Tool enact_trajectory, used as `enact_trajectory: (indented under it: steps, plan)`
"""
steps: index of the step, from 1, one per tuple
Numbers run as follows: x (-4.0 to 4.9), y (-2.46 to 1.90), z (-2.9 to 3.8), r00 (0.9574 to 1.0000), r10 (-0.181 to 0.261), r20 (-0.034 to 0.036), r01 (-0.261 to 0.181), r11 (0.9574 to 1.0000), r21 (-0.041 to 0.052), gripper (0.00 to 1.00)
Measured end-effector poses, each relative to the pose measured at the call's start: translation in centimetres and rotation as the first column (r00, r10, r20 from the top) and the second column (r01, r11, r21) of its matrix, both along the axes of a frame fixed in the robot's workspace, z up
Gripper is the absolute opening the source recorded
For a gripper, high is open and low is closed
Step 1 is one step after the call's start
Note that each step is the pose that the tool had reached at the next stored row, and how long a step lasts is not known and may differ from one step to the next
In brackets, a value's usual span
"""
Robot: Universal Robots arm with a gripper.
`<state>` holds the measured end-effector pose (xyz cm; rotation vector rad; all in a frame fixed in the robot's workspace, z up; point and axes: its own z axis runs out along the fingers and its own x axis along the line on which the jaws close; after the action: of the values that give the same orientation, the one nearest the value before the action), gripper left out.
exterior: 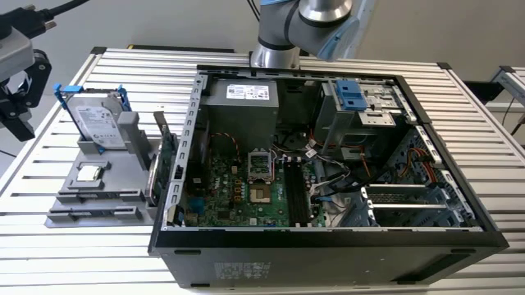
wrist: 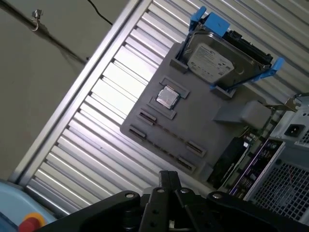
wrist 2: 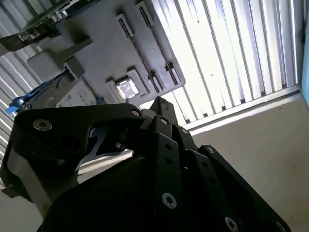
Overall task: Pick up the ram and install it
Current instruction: 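Pick up the ram and move it above insertion slot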
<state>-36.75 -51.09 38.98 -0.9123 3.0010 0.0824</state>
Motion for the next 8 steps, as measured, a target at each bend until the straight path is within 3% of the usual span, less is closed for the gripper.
enact_trajectory:
  steps: [8]
  plan:
    - [0.01,0.0,0.0,0.999,0.046,0.0,-0.046,0.999,0.0,0.0]
